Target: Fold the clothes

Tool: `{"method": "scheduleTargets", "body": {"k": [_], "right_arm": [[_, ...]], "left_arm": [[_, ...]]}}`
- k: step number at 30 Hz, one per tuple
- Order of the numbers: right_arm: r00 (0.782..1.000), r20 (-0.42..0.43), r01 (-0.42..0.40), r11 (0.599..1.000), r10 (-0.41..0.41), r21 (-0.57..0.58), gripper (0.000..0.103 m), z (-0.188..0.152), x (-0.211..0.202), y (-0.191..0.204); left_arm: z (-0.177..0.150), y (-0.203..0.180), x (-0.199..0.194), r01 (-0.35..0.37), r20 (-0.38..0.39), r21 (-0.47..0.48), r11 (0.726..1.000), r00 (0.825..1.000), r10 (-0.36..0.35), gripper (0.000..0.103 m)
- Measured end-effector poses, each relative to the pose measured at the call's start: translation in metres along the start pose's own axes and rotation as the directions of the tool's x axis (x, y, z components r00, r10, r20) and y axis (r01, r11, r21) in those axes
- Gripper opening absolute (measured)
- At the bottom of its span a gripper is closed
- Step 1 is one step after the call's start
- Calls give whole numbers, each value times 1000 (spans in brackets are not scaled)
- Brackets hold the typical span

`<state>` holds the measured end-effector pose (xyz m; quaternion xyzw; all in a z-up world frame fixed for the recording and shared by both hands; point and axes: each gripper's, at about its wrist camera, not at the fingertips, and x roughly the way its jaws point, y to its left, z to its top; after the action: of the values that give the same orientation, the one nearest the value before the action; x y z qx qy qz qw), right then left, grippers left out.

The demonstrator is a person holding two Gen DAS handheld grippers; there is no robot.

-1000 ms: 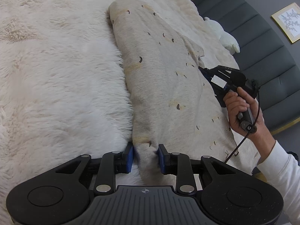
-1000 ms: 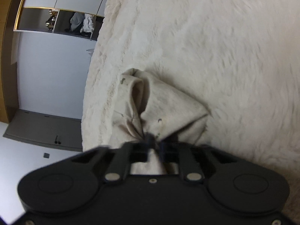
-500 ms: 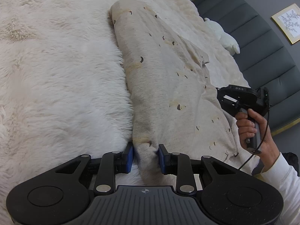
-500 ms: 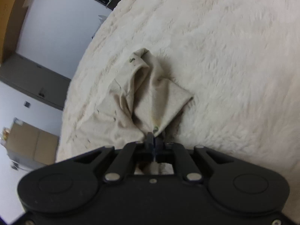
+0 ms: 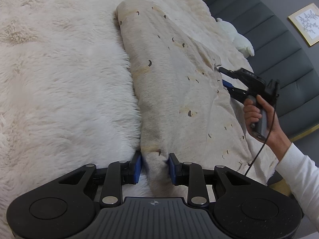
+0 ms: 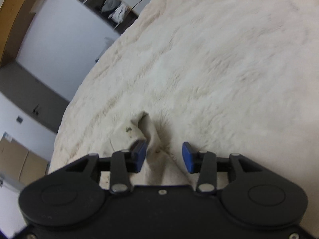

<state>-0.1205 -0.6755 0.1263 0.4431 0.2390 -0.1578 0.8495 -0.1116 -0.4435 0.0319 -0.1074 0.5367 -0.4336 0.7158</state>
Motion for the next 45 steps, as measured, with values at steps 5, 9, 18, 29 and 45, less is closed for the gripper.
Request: {"method": "scheduleTargets", "body": {"k": [5,9,18,29,45], "right_arm": [[998,12,-57,998,58,-25,0,10,4,11],[999,36,44,992,-40,-118,0,19,13,31],[996,79,56,987,-45,-148,16,10,-10,34],[990,30,136,910,-135,-392,31,-38,-46,62],[874,-154,196,623,-462,-757,35,-195,-90,107]], "left_arm": [[1,1,0,4,-4,4,1000,1000,-4,26],[2,1,0,5,-6,7,1000,1000,-5,27],[1,0,0,2,-6,13,1000,1000,-2,27],[-3,-15,-7,-18,-12,47,999,1000,19,38],[-38,-76,-20,-234,37,420,877,970,241,48]]}}
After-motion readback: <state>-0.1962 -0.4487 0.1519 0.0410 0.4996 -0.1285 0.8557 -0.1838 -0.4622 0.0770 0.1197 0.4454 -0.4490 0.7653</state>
